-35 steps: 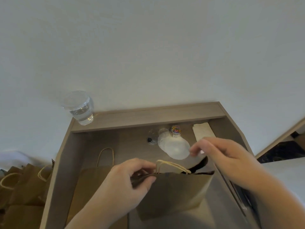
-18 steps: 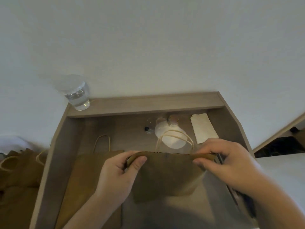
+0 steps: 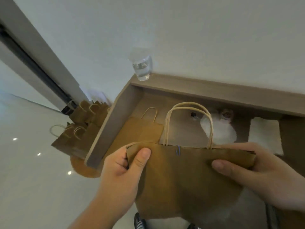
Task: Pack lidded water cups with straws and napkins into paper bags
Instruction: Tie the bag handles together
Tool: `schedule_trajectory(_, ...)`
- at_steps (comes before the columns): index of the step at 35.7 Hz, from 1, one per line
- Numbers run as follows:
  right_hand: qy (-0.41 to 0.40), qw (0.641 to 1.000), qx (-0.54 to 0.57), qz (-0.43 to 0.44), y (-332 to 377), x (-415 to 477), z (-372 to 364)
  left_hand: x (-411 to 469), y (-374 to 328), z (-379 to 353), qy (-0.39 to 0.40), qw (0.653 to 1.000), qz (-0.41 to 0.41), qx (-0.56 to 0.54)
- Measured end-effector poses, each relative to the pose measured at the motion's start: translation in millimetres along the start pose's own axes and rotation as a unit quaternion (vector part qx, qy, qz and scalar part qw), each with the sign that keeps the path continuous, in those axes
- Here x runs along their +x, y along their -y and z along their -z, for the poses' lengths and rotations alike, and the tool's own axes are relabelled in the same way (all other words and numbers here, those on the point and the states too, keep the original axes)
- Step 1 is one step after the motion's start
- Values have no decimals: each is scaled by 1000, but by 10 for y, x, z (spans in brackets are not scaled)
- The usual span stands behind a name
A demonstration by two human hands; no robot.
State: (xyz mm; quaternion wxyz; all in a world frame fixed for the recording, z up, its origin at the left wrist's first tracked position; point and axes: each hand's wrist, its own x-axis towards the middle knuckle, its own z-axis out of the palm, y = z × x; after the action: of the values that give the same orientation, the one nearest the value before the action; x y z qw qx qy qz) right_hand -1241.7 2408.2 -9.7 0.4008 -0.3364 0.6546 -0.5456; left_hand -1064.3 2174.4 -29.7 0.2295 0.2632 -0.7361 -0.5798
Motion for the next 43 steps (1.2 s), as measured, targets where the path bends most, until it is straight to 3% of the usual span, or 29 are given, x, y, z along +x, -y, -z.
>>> schedule_trajectory(8, 69, 997, -10, 16, 268, 444, -832, -548, -68, 813, -147, 988, 47, 14)
schedule_trajectory(14, 176, 980, -86, 39, 491, 779, -1908, -1037, 86, 1737, -261, 963, 72, -6)
schedule_trajectory(19, 258, 952, -158, 48, 615, 1017, -2998, -1470, 325, 2689, -311, 946, 88, -4)
schedule_trajectory(24, 265, 935, -222, 76, 675, 1233, -4090, -1746, 659, 3776, -289, 945, 150, -38)
schedule_trajectory(30, 304, 903, -303, 33, 779, 1553, -5021, -1850, 1069, 4711, -281, 946, 158, -47)
schedule_trajectory(39, 412, 825, -378, -83, 1058, 2125, -5474, -1308, 1392, 5284, -152, 981, 118, 25)
schedule_trajectory(43, 369, 839, -386, -109, 1015, 2456, -5467, -782, 1515, 5318, -102, 983, 132, 75)
